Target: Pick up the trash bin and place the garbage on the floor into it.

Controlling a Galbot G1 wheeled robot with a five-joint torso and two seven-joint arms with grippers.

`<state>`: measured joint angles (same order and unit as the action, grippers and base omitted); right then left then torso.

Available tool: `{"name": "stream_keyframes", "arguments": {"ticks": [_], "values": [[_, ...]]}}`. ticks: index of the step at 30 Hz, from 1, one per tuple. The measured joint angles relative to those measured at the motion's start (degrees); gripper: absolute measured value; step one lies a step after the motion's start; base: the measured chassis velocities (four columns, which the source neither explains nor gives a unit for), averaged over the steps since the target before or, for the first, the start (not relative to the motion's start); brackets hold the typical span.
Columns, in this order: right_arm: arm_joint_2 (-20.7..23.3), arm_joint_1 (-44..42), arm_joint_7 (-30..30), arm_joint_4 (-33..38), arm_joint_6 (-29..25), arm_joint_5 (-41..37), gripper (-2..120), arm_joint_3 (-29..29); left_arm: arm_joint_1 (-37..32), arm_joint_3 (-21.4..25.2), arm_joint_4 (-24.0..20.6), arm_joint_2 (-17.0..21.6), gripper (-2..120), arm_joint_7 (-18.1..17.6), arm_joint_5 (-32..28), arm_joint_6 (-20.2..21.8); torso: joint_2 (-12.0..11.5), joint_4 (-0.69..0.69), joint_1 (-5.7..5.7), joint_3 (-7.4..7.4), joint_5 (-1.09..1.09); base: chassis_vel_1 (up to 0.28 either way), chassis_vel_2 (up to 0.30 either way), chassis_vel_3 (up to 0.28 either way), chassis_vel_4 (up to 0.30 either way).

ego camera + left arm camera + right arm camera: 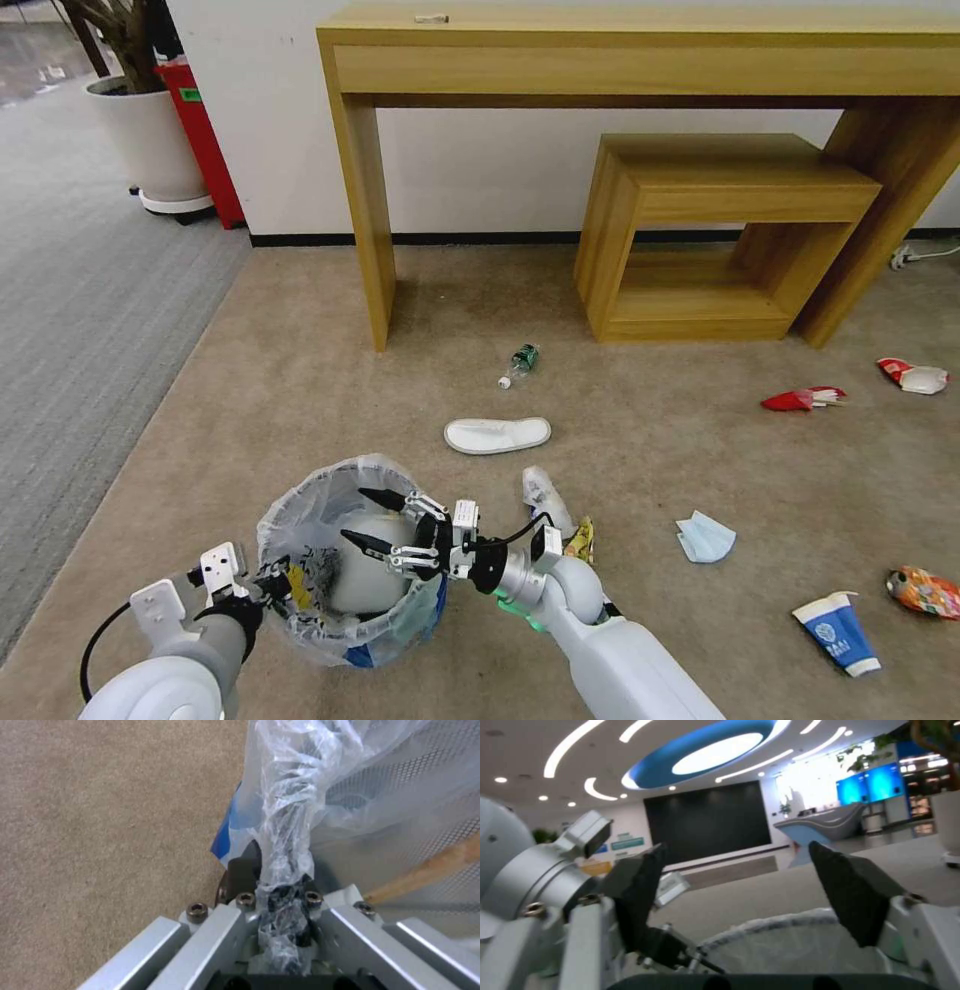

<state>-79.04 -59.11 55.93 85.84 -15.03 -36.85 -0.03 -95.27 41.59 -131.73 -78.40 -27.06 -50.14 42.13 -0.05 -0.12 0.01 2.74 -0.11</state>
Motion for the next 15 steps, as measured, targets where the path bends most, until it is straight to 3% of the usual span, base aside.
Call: {"name": "stream_keyframes", "arguments": {"ticks": [4,5,8,9,11,12,13,15], "values": [[1.08,-0.79,-6.65,3.36,0.09,-1.4,95,2.28,0.22,0.36,0.1,0.16,1,0.02,-0.17,0.0,0.0,0.0,0.0,0.0,0.01,0.0,0.0,0.0,0.0],[1.08,-0.79,-6.65,3.36,0.09,-1.4,95,2.28,0.22,0.36,0.1,0.16,1,0.02,-0.17,0.0,0.0,0.0,0.0,0.0,0.01,0.0,0.0,0.0,0.0],[2.73,-2.64,-16.78,8.86,0.91,-1.01,100,5.48,0.33,0.79,0.58,0.3,1,0.01,-0.41,0.0,0.0,0.0,0.0,0.0,0.0,0.0,0.0,0.0,0.0],[2.73,-2.64,-16.78,8.86,0.91,-1.01,100,5.48,0.33,0.79,0.58,0.3,1,0.01,-0.41,0.0,0.0,0.0,0.0,0.0,0.0,0.0,0.0,0.0,0.0],[3.8,-4.7,-25.96,13.35,1.81,0.48,100,7.98,0.68,1.16,1.01,0.5,1,0.02,-0.67,0.0,0.0,0.0,0.0,0.0,0.0,0.0,0.0,0.0,0.0],[3.8,-4.7,-25.96,13.35,1.81,0.48,100,7.98,0.68,1.16,1.01,0.5,1,0.02,-0.67,0.0,0.0,0.0,0.0,0.0,0.0,0.0,0.0,0.0,0.0],[3.97,-5.41,-29.75,14.82,2.31,1.36,100,8.86,0.87,1.29,1.17,0.67,1,0.02,-0.73,0.0,0.0,0.0,0.0,0.0,0.0,0.0,0.0,0.0,0.0],[4.11,-8.02,-43.56,19.93,6.25,4.29,100,12.16,1.37,1.7,1.42,1.2,1,0.01,-0.84,0.0,0.0,-0.01,0.0,0.0,0.0,0.0,0.0,0.0,0.0]]}}
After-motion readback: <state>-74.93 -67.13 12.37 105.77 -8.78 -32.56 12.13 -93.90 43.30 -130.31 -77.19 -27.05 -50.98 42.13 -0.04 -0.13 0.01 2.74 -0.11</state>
